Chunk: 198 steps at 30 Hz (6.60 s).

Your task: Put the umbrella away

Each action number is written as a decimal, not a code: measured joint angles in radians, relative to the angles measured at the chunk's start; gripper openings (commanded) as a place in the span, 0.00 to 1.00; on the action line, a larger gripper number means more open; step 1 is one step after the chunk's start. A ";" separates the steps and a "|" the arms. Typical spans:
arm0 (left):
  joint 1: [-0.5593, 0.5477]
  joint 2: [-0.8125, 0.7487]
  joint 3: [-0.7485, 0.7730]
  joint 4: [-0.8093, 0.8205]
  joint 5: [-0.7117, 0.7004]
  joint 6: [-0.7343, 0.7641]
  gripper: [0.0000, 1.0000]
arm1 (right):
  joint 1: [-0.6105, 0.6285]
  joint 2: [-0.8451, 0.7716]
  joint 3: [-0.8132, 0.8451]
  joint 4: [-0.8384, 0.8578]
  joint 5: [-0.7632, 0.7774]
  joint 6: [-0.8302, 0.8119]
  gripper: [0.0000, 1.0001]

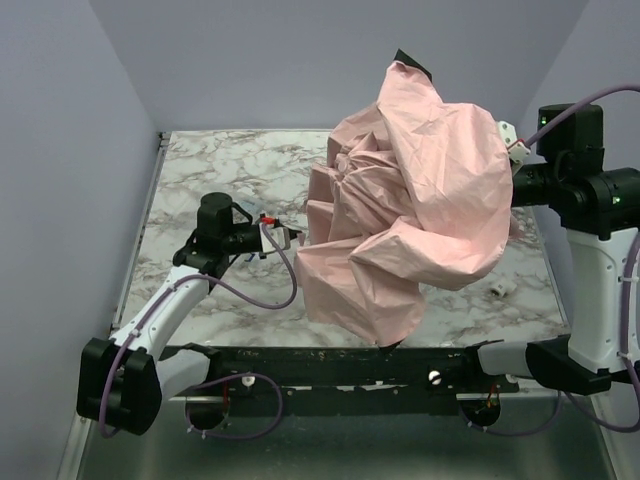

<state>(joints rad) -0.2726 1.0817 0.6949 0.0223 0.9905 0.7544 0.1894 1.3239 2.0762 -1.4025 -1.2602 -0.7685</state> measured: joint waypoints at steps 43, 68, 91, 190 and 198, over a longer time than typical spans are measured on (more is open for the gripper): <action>-0.054 0.092 -0.072 0.537 -0.064 -0.082 0.00 | 0.460 -0.161 -0.607 -0.027 0.220 -0.318 0.00; -0.050 0.370 0.274 0.561 -0.064 -0.064 0.00 | 0.546 0.023 -0.870 0.206 0.515 -0.406 0.00; -0.127 0.736 0.681 0.262 -0.230 0.286 0.00 | 0.222 0.541 -0.639 0.211 0.401 -0.421 0.00; -0.463 0.607 0.371 -0.357 -0.634 0.276 0.66 | -0.006 0.550 -0.444 0.012 0.303 -0.563 0.54; -0.460 0.587 0.414 -0.358 -0.634 0.124 0.83 | 0.063 0.348 -0.670 0.028 0.095 -0.663 0.51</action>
<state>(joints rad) -0.7326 1.6684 1.1088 -0.3359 0.3565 0.8787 0.2520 1.6714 1.4063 -1.3743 -1.1652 -1.4315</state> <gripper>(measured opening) 0.801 0.521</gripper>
